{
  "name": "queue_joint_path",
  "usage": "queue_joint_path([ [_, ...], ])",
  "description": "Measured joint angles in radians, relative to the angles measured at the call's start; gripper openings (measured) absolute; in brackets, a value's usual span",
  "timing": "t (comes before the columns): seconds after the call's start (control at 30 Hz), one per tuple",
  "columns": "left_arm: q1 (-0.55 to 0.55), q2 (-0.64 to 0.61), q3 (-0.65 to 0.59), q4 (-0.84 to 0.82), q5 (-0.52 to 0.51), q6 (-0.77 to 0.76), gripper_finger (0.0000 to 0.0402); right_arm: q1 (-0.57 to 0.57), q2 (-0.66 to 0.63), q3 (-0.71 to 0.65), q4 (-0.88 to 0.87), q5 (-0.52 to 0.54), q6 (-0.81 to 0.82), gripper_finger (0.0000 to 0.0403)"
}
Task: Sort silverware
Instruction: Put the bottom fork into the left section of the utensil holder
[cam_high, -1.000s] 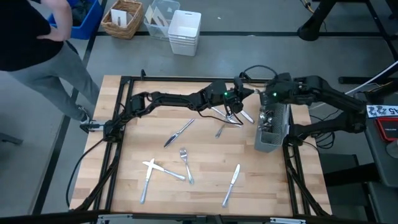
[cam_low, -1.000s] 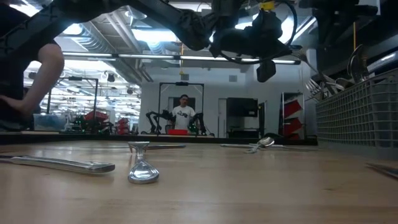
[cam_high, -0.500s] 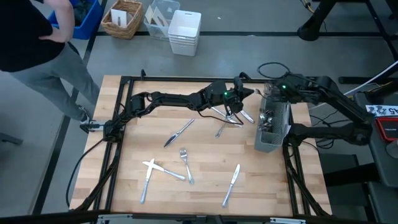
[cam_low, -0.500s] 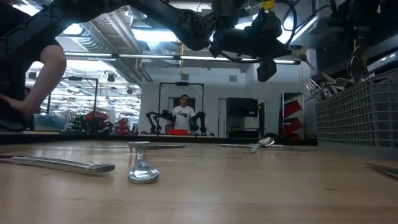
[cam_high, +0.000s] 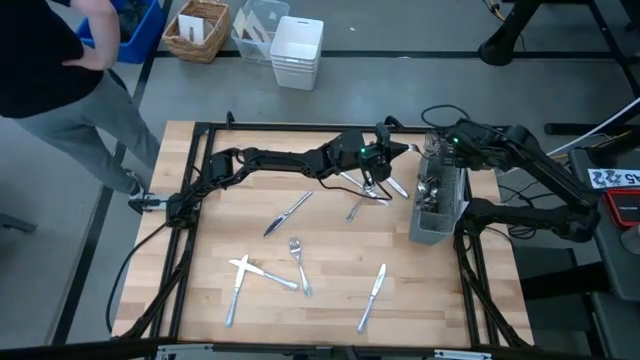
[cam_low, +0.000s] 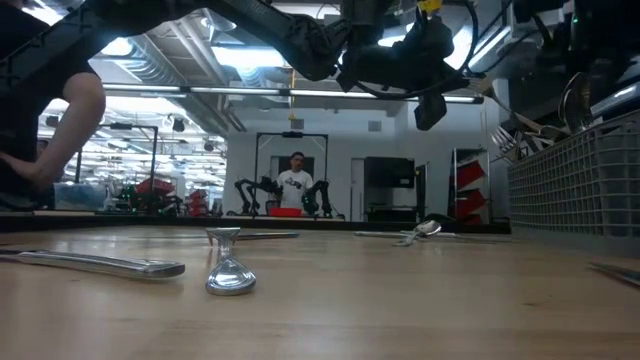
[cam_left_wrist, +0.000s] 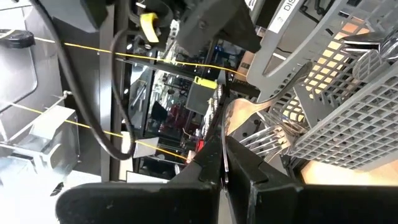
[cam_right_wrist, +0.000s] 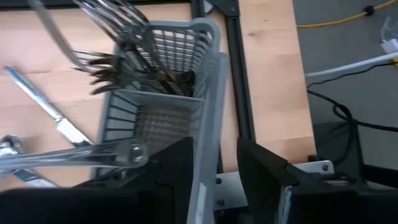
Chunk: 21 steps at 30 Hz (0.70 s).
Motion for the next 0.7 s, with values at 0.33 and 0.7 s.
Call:
queue_joint_path([
  [0.33, 0.0, 0.0, 0.0, 0.0, 0.0, 0.002, 0.0, -0.004, 0.0, -0.043, 0.0, -0.004, -0.028, 0.0127],
  [0.7, 0.0, 0.0, 0.0, 0.003, 0.0, 0.019, 0.0, -0.003, 0.001, -0.16, 0.033, -0.093, -0.147, 0.0116],
])
